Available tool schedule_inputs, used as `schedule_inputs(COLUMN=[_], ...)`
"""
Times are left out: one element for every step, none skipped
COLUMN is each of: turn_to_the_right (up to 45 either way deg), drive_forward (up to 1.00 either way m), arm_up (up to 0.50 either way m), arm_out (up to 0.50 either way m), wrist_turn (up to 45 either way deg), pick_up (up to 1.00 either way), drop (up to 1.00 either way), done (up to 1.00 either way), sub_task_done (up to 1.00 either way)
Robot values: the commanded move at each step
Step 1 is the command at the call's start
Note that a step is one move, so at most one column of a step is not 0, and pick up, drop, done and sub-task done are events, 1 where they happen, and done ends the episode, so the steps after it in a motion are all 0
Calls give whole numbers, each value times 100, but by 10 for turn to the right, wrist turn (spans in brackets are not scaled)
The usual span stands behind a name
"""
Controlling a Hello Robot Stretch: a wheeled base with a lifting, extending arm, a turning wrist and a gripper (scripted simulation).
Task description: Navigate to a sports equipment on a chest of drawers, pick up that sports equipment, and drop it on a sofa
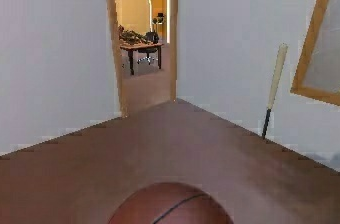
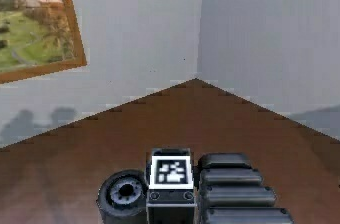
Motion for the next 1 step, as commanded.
schedule_inputs(turn_to_the_right=[0], drive_forward=[5], arm_up=[0], arm_out=[0], wrist_turn=[0], pick_up=[0], drop=[0], done=[0], sub_task_done=[0])
